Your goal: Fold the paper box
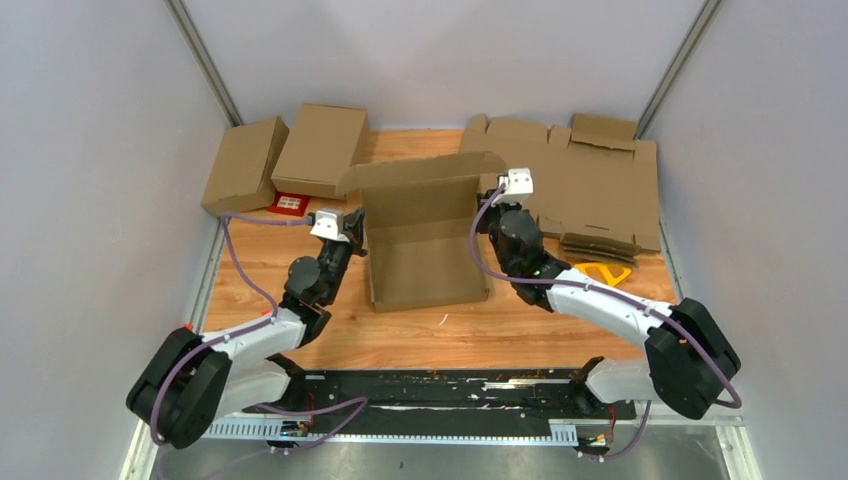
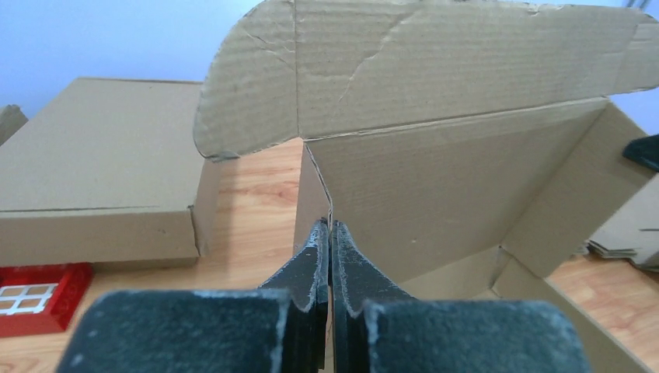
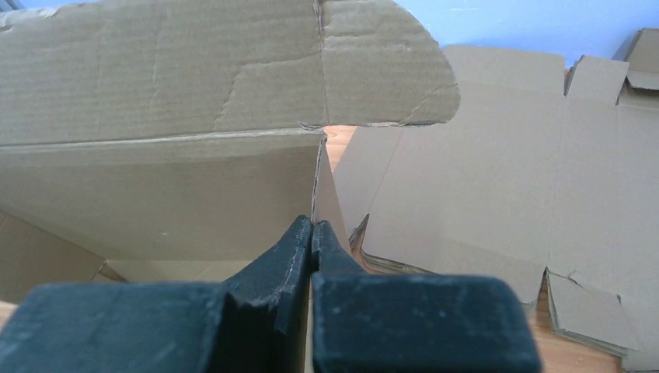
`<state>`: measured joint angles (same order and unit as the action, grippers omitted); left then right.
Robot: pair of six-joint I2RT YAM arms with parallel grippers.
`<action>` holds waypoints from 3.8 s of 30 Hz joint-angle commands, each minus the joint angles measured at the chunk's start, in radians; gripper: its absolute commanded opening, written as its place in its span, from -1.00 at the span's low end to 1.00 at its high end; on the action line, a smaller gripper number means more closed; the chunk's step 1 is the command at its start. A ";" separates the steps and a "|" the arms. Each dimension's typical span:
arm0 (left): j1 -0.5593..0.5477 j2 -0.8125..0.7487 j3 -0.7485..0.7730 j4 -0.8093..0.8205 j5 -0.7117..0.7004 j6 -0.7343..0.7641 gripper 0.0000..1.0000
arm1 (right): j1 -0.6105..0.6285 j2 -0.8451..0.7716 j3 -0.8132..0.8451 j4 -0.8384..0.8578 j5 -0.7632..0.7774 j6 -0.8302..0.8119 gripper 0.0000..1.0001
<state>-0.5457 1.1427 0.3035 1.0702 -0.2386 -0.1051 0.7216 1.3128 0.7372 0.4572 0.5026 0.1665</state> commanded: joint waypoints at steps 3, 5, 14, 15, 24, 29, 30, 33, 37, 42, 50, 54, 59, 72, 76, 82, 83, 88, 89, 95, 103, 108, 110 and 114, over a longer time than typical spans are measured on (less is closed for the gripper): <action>-0.046 -0.118 -0.058 0.021 0.045 -0.047 -1.00 | 0.072 -0.038 -0.026 0.062 -0.008 -0.019 -1.00; -0.049 -0.135 -0.071 0.015 0.054 -0.078 -1.00 | 0.087 -0.052 -0.043 0.057 -0.010 -0.024 -1.00; -0.053 -0.034 -0.004 0.020 0.100 -0.137 -1.00 | 0.101 -0.093 -0.074 -0.013 -0.013 -0.002 -1.00; -0.053 -0.022 -0.015 0.039 0.102 -0.144 -1.00 | 0.101 -0.098 -0.071 -0.033 -0.014 0.000 -1.00; -0.059 -0.062 -0.179 0.053 0.112 -0.108 -1.00 | 0.102 -0.192 -0.139 -0.151 -0.022 0.034 -1.00; -0.059 -0.166 -0.185 -0.099 0.120 -0.061 -1.00 | 0.102 -0.235 -0.177 -0.156 -0.017 0.065 -1.00; -0.060 -0.181 -0.184 -0.120 0.117 -0.055 -1.00 | 0.101 -0.234 -0.174 -0.160 -0.018 0.070 -1.00; -0.059 -0.217 -0.187 -0.162 0.115 -0.051 -1.00 | 0.102 -0.220 -0.147 -0.210 -0.031 0.071 -1.00; -0.059 -0.247 -0.173 -0.260 0.165 -0.064 -0.88 | 0.102 -0.209 -0.153 -0.250 -0.035 0.080 -1.00; -0.059 -0.324 -0.179 -0.436 0.210 -0.136 -0.56 | 0.102 -0.214 -0.192 -0.245 -0.041 0.057 -1.00; -0.057 -0.687 -0.134 -0.939 0.225 -0.259 -0.18 | 0.102 -0.266 -0.253 -0.211 -0.048 0.022 -1.00; -0.059 -0.865 -0.042 -1.186 0.155 -0.336 -0.07 | 0.102 -0.252 -0.248 -0.211 -0.055 0.021 -1.00; -0.058 -0.939 0.068 -1.392 0.078 -0.415 0.05 | 0.102 -0.222 -0.230 -0.236 -0.052 0.024 -1.00; -0.059 -0.866 0.379 -1.560 0.096 -0.236 0.99 | 0.102 -0.238 -0.255 -0.215 -0.070 0.031 -1.00; -0.059 -0.717 0.466 -1.545 0.197 -0.138 1.00 | 0.102 -0.244 -0.266 -0.204 -0.072 0.031 -1.00; -0.059 -0.534 0.519 -1.482 0.285 -0.117 0.97 | 0.102 -0.233 -0.262 -0.205 -0.072 0.025 -1.00; -0.059 -0.516 0.533 -1.472 0.305 -0.121 0.95 | 0.102 -0.232 -0.263 -0.203 -0.079 0.022 -1.00; -0.065 -0.387 0.613 -1.470 0.354 -0.102 0.90 | 0.102 -0.225 -0.262 -0.198 -0.101 0.007 -1.00; -0.071 -0.364 0.626 -1.478 0.331 -0.093 0.90 | 0.102 -0.221 -0.259 -0.201 -0.102 0.007 -1.00; -0.193 -0.252 0.669 -1.446 0.191 -0.027 0.98 | 0.101 -0.191 -0.239 -0.216 -0.109 0.007 -1.00; -0.289 -0.065 0.797 -1.523 0.210 0.123 0.97 | 0.102 -0.142 -0.205 -0.246 -0.117 0.014 -1.00; -0.293 -0.017 0.803 -1.528 0.321 0.176 0.85 | 0.102 -0.139 -0.203 -0.252 -0.109 0.014 -1.00; -0.296 0.002 0.803 -1.541 0.347 0.190 0.80 | 0.102 -0.142 -0.206 -0.249 -0.107 0.014 -1.00; -0.298 0.016 0.808 -1.568 0.397 0.204 0.73 | 0.102 -0.134 -0.201 -0.251 -0.107 0.013 -1.00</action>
<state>-0.8368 1.1519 1.0710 -0.4690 0.0734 0.0475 0.8173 1.1709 0.4984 0.2207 0.4015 0.1787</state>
